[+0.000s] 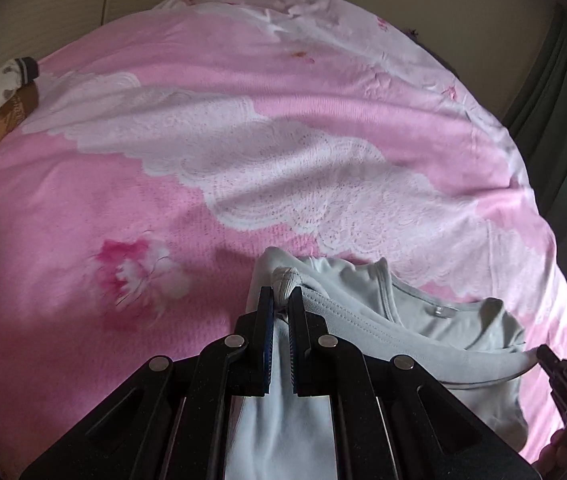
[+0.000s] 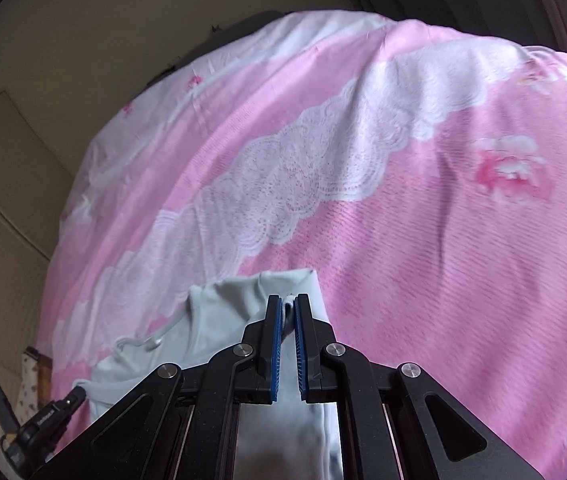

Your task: Fold small clothes

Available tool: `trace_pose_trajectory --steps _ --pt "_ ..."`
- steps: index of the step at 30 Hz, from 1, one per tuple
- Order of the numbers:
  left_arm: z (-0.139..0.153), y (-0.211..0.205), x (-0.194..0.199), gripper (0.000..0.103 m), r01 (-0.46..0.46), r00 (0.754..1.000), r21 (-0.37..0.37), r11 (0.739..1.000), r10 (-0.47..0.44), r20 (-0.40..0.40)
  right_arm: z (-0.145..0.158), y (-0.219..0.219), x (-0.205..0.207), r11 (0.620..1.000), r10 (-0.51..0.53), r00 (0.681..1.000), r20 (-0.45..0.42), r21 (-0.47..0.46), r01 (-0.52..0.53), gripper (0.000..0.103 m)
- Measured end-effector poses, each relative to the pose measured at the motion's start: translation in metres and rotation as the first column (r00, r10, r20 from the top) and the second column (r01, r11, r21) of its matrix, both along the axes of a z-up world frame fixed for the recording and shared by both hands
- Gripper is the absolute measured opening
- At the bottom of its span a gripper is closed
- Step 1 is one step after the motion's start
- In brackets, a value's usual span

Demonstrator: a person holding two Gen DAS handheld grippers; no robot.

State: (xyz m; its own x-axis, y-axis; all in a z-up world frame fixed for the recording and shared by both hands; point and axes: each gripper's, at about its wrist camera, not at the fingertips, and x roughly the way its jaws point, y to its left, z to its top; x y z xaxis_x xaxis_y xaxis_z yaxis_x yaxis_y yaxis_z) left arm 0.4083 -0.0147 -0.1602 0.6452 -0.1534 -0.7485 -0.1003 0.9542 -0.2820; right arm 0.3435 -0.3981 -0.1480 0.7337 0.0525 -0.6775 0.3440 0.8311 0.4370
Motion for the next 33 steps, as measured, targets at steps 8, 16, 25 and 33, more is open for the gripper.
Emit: trace_pose_trajectory --steps 8,16,25,33 --pt "-0.008 0.002 0.012 0.011 -0.012 1.0 0.028 1.0 0.012 0.018 -0.024 0.0 0.024 0.999 0.021 0.999 -0.033 -0.034 -0.022 0.008" --pt "0.001 0.003 0.018 0.013 0.021 1.0 0.045 0.999 -0.022 0.021 -0.018 0.007 0.034 0.991 0.054 0.998 -0.035 -0.119 -0.058 0.022" --pt "0.018 -0.019 -0.033 0.027 0.136 0.988 0.156 0.978 -0.145 0.049 0.018 0.034 -0.014 0.95 0.119 0.991 0.058 -0.296 -0.096 0.049" --pt "-0.005 -0.065 -0.03 0.028 0.369 0.929 0.168 0.914 -0.365 -0.056 0.001 0.088 -0.016 0.869 0.321 0.946 -0.048 -0.383 -0.314 0.049"
